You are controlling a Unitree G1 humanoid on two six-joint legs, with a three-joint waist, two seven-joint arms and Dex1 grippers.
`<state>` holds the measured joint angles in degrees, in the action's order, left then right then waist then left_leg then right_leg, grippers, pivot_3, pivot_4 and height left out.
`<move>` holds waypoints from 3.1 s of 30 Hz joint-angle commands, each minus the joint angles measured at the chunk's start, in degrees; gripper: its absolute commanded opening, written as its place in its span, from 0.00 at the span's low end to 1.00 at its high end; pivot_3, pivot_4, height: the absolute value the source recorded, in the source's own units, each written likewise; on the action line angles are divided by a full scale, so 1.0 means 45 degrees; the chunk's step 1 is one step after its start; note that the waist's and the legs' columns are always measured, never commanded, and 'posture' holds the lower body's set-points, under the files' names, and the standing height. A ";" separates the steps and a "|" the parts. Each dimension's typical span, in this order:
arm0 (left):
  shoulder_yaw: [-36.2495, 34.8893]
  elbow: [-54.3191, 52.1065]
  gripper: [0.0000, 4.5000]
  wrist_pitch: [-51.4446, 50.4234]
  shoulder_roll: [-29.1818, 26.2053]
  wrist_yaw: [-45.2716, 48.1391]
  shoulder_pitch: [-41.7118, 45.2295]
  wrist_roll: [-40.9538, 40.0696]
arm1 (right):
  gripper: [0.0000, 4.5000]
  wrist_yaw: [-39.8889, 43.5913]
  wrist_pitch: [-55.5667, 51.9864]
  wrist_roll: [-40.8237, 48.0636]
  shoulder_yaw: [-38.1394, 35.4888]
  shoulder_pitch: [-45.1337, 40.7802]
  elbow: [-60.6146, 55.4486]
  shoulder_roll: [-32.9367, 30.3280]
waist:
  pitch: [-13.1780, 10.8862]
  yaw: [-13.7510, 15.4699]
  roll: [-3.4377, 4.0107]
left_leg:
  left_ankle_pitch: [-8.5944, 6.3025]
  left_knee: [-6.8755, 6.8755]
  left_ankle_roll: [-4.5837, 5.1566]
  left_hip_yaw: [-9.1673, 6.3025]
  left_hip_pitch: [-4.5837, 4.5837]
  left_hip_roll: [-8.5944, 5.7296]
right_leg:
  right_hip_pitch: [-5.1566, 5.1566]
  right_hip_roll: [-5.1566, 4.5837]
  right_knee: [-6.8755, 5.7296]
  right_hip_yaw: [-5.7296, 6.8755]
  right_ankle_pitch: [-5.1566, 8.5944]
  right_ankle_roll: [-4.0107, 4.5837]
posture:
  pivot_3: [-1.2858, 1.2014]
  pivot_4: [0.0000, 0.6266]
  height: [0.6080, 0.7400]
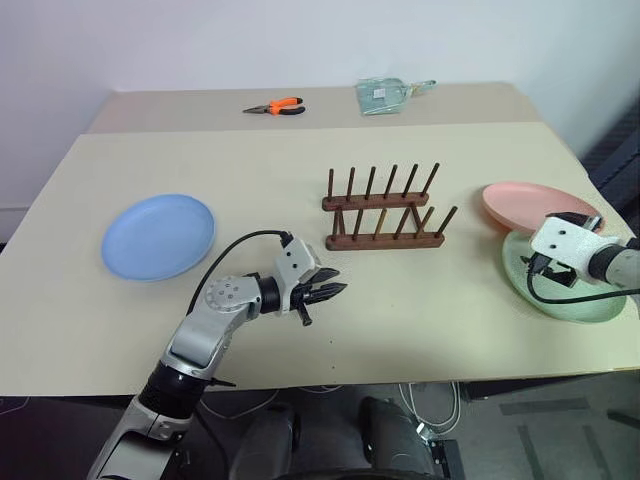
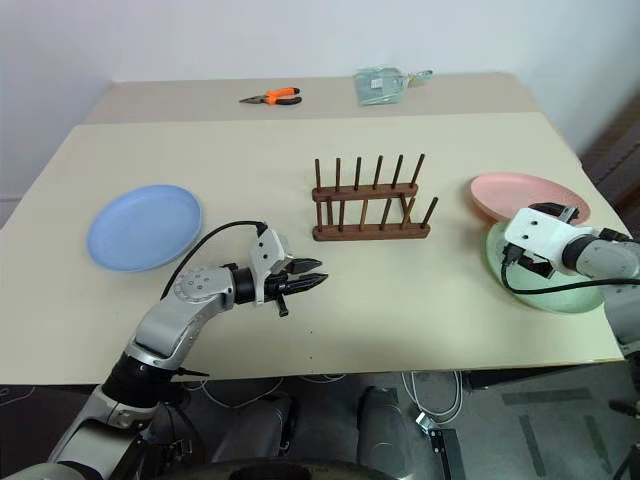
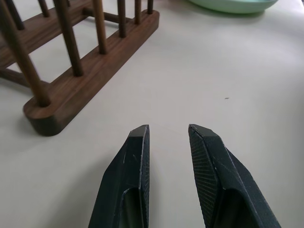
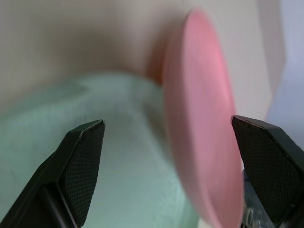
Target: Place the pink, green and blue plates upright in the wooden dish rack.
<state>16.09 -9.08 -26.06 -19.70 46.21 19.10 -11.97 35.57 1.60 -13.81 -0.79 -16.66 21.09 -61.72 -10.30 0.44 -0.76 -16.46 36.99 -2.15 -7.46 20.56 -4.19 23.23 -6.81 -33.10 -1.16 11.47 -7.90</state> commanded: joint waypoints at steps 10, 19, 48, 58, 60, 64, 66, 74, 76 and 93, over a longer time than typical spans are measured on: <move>-0.0238 -0.1063 0.28 -0.0202 -0.0445 -0.0239 -0.0143 -0.0235 | 0.01 -0.0744 0.1166 0.1185 -0.1004 -0.1169 0.0128 0.0701 | 0.0000 -0.0052 0.0003 | 0.0001 -0.0005 0.0001 -0.0002 -0.0006 0.0001 | -0.0003 0.0004 -0.0003 -0.0007 -0.0002 0.0001 | 0.52 0.24 1.00; -0.0288 -0.0992 0.28 -0.0143 -0.0693 -0.0203 -0.0136 -0.0432 | 0.01 -0.0892 -0.9757 1.5155 -0.6204 -0.3016 -0.6548 0.4264 | -0.0028 -0.0131 0.0034 | 0.0001 -0.0006 0.0004 -0.0085 -0.0003 0.0017 | -0.0005 0.0016 -0.0012 -0.0014 -0.0036 0.0047 | 0.52 0.24 1.00; 0.0034 -0.0734 0.28 0.0034 -0.0522 0.0030 -0.0111 -0.0353 | 0.64 -0.2748 -0.9888 1.2483 -0.7722 0.0826 -0.6588 0.2566 | -0.0005 0.0245 0.0000 | -0.0004 0.0019 0.0014 -0.0068 0.0091 -0.0005 | 0.0041 0.0009 0.0006 0.0039 -0.0030 0.0033 | 0.52 0.24 1.00; 0.0384 -0.0164 0.28 0.0335 -0.0486 0.0515 0.0392 -0.0201 | 0.98 -0.1731 -0.9345 0.8620 -0.4438 0.5687 -0.8766 0.1625 | 0.0016 -0.0182 0.0049 | -0.0009 0.0026 0.0013 0.0010 0.0111 0.0019 | 0.0021 0.0009 -0.0001 0.0015 0.0001 0.0002 | 0.52 0.24 1.00; 0.0371 -0.0142 0.28 0.0358 -0.0542 0.0582 0.0423 -0.0190 | 0.85 -0.2117 -0.9370 0.7944 -0.3895 0.5478 -0.8436 0.1778 | 0.0017 -0.0201 0.0048 | -0.0009 0.0028 0.0013 0.0002 0.0123 0.0020 | 0.0023 0.0008 -0.0001 0.0018 0.0001 0.0003 | 0.52 0.24 1.00; 0.0305 -0.0183 0.28 0.0348 -0.0648 0.0610 0.0374 -0.0205 | 0.45 -0.2321 -0.9207 0.7041 -0.3448 0.5063 -0.7865 0.1885 | 0.0017 -0.0143 0.0048 | -0.0004 0.0033 0.0015 -0.0015 0.0120 0.0009 | 0.0083 0.0005 -0.0001 0.0016 -0.0014 0.0001 | 0.52 0.24 1.00; 0.0291 -0.0242 0.28 0.0337 -0.0697 0.0604 0.0328 -0.0228 | 0.23 -0.2251 -0.9069 0.6806 -0.3404 0.4888 -0.7691 0.1954 | 0.0018 -0.0047 0.0047 | -0.0004 0.0035 0.0016 -0.0016 0.0122 0.0005 | 0.0084 0.0004 0.0001 0.0014 -0.0050 0.0011 | 0.52 0.24 1.00; 0.0229 -0.0285 0.28 0.0344 -0.0796 0.0514 0.0227 -0.0242 | 0.02 -0.2674 -0.7170 0.6380 -0.4710 0.2396 -0.7625 0.2179 | 0.0012 0.0027 0.0050 | -0.0005 0.0046 0.0016 -0.0015 0.0117 0.0007 | 0.0072 0.0004 0.0001 0.0017 -0.0008 0.0000 | 0.52 0.24 1.00; 0.0233 -0.0233 0.28 0.0403 -0.0816 0.0511 0.0224 -0.0197 | 0.02 -0.2909 -0.6910 0.7003 -0.5364 0.0652 -0.7573 0.2403 | 0.0007 0.0000 0.0067 | -0.0004 0.0044 0.0015 -0.0007 0.0114 0.0008 | 0.0080 0.0005 -0.0002 0.0015 -0.0011 -0.0001 | 0.52 0.24 1.00; 0.0101 -0.0392 0.28 0.0386 -0.0820 0.0360 0.0110 -0.0245 | 0.02 -0.6627 -1.1922 2.0943 -0.4473 -0.5325 -0.9300 0.7356 | 0.0028 0.0007 0.0030 | -0.0003 0.0032 0.0016 -0.0089 0.0130 0.0014 | 0.0091 0.0018 -0.0010 0.0050 -0.0045 0.0061 | 0.52 0.24 1.00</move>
<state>17.51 -8.90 -25.22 -23.38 48.12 19.67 -12.89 8.44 -52.15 79.05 -21.57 -40.63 -20.95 -29.01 -10.18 0.48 -0.62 -16.47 37.13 -2.09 -7.85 21.14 -4.13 23.67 -6.72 -33.18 -0.94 11.26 -7.61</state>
